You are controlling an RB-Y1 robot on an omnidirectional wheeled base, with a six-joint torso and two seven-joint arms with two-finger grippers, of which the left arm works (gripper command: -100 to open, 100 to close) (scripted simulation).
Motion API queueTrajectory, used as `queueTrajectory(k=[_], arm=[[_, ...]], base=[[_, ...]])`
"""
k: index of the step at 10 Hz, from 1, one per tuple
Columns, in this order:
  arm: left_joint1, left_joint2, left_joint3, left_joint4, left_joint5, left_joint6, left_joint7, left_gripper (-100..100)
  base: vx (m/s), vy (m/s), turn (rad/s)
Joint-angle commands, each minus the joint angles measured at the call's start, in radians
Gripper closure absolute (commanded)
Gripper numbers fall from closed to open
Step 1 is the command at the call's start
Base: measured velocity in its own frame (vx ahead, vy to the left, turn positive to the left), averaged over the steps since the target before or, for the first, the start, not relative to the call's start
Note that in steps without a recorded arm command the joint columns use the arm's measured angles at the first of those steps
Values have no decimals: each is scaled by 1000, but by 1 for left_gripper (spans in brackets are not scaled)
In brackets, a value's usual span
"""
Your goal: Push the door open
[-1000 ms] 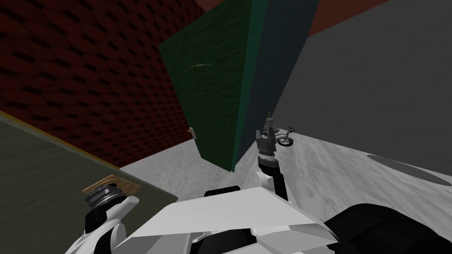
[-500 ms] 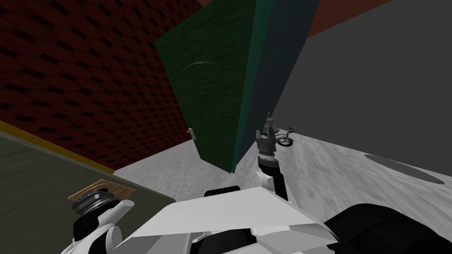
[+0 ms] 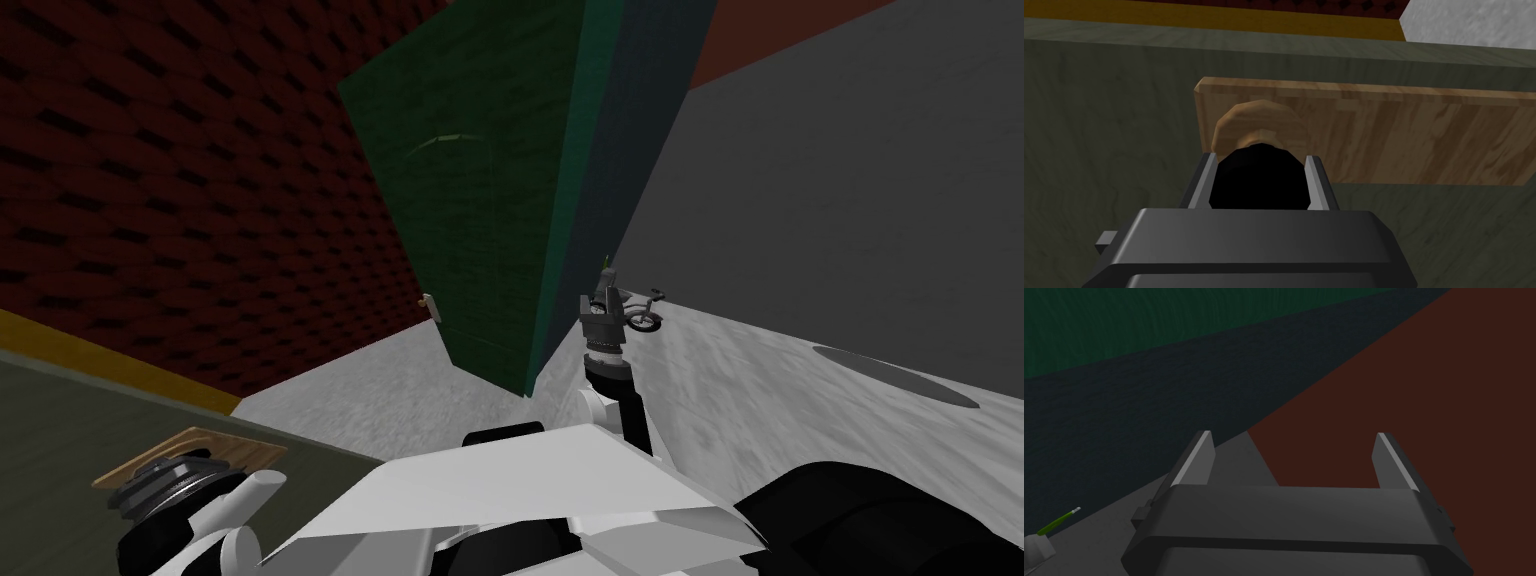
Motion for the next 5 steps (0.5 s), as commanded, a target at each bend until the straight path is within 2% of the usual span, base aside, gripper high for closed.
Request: queueTrajectory(k=[1,2,3,5], arm=[[0,0,0,0,0,0,0,100],[2,1,33,2,-1,-2,-14,100],[2,2,48,4,-1,-3,-21,100],[2,2,48,4,-1,-3,-21,100]], base=[[46,22,5],[3,79,-45],[17,138,-96],[-1,77,-29]])
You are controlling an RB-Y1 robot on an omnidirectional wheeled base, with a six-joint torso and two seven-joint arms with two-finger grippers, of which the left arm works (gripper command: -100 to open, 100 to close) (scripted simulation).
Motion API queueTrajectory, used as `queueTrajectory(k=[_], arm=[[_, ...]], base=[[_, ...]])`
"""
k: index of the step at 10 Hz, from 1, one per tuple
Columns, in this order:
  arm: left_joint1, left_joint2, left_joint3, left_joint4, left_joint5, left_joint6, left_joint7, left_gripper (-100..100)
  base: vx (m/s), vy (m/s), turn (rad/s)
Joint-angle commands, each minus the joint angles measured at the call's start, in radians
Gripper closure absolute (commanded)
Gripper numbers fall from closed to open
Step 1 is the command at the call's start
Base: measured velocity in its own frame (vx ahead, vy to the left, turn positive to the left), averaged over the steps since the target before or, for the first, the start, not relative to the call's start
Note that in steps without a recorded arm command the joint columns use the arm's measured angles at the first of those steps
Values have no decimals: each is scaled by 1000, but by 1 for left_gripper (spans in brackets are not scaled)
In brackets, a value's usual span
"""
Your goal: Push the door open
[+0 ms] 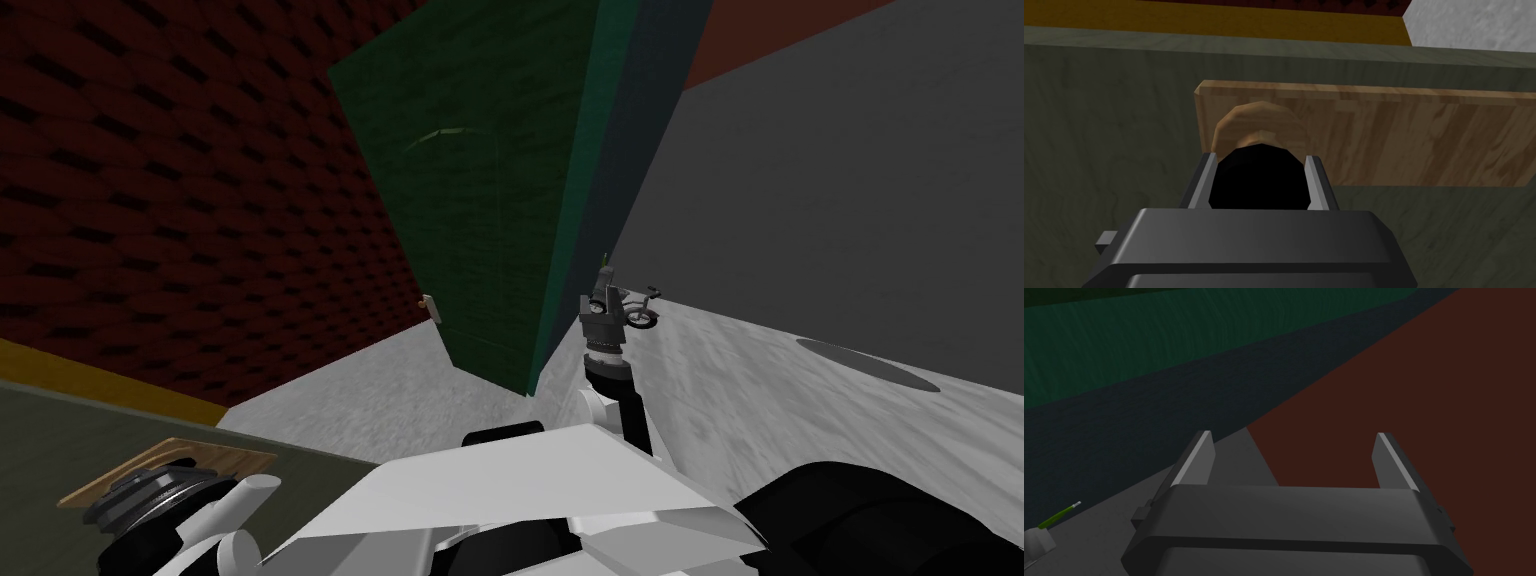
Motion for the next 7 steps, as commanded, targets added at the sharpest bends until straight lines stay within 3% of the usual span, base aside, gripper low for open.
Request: queueTrajectory(k=[1,3,5,7], arm=[[-3,15,19,28,-2,-18,-3,100],[-3,18,66,34,-4,-24,-24,100],[-3,18,66,2,-4,-24,-24,100],[-3,18,66,34,-4,-24,-24,100]], base=[[-1,58,-41],[0,113,-87],[8,83,-22],[10,19,7]])
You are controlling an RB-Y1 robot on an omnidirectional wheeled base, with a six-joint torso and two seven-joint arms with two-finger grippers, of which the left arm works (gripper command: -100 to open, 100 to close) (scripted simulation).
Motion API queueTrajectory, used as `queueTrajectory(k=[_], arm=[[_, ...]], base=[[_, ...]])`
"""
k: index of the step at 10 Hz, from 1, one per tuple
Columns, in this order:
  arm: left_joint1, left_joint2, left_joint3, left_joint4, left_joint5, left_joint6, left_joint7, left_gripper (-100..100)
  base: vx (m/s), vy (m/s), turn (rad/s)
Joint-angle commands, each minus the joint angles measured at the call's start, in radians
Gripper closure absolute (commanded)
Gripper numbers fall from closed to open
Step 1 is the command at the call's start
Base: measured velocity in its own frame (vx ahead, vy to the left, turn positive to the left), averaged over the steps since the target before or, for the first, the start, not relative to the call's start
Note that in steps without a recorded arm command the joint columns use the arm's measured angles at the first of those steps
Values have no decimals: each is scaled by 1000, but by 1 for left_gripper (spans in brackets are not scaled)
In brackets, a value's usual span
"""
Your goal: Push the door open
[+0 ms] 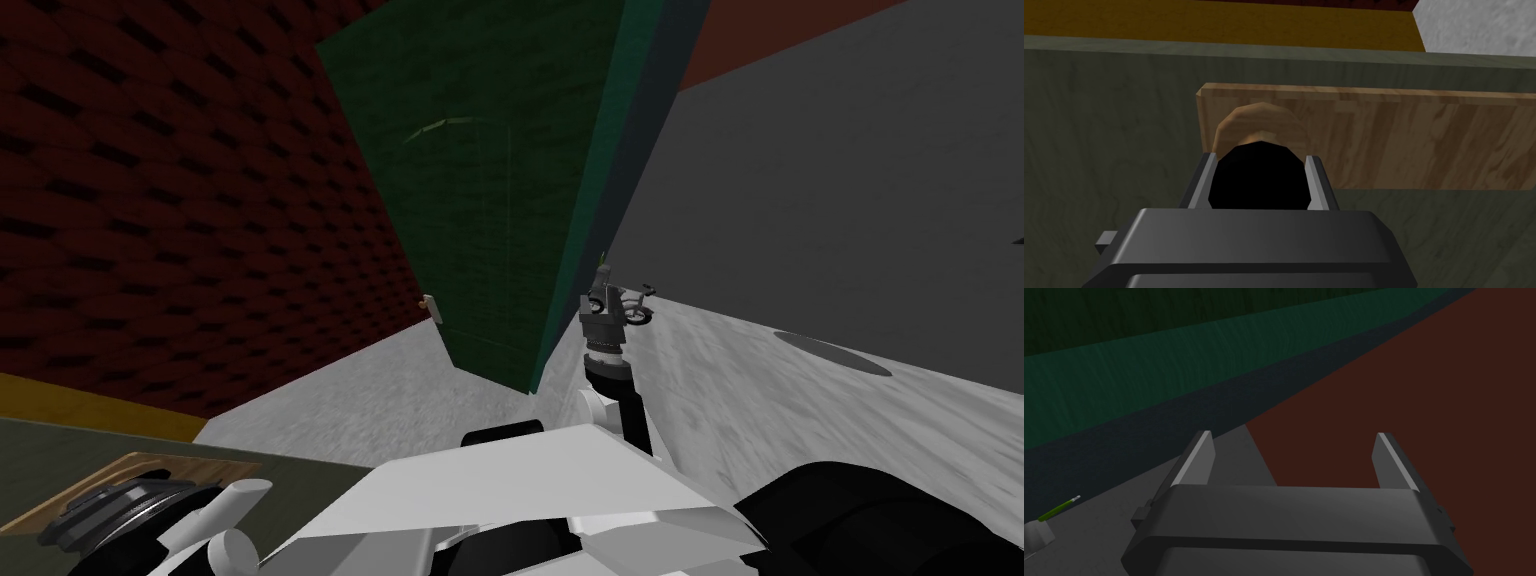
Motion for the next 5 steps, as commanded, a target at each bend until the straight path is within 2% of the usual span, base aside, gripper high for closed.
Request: queueTrajectory(k=[1,2,3,5], arm=[[9,4,34,15,1,-6,-13,100],[9,5,49,17,0,-8,-20,100],[9,5,49,17,0,-8,-20,100],[9,6,78,21,-1,-11,-33,100]], base=[[-5,45,-63],[-2,78,-65],[-1,64,-24],[2,70,-39]])
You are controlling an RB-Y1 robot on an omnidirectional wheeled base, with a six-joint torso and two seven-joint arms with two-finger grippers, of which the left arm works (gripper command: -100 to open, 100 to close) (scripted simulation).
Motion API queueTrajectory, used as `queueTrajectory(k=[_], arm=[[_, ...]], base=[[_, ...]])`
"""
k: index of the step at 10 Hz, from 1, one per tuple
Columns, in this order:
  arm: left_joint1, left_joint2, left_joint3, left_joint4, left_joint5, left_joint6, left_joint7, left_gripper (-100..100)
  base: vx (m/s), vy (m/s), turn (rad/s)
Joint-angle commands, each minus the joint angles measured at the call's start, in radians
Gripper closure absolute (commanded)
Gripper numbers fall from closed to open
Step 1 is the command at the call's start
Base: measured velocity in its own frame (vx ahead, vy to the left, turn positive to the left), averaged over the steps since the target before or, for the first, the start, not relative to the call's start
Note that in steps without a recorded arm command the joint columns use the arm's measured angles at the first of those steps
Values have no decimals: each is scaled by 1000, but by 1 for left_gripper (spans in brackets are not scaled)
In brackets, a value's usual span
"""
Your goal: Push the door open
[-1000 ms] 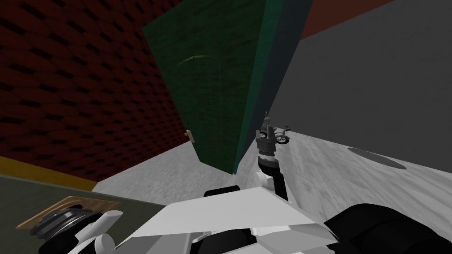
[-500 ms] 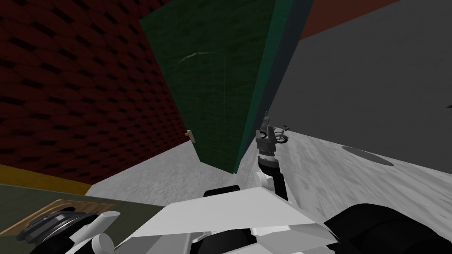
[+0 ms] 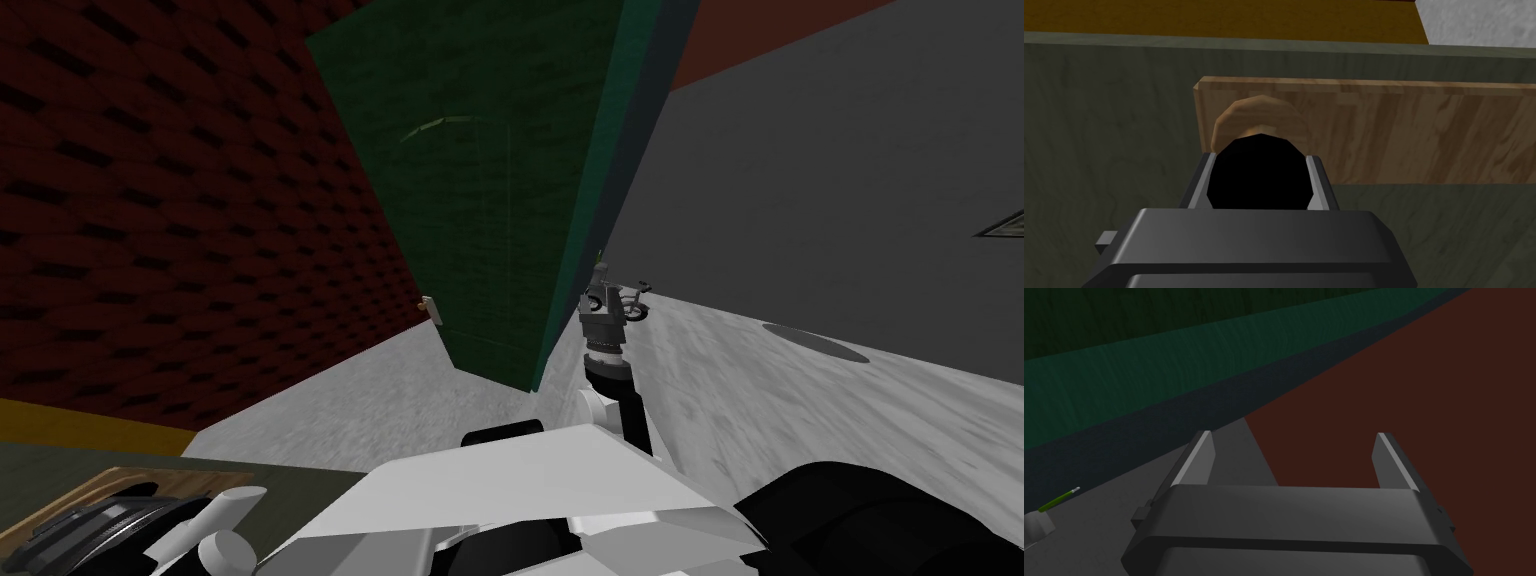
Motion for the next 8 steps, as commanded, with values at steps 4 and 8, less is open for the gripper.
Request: queueTrajectory(k=[4,8], arm=[[15,-1,55,-17,3,-5,-23,100],[6,9,65,12,6,-15,-28,-100]], base=[[-1,66,19],[39,-158,2]])
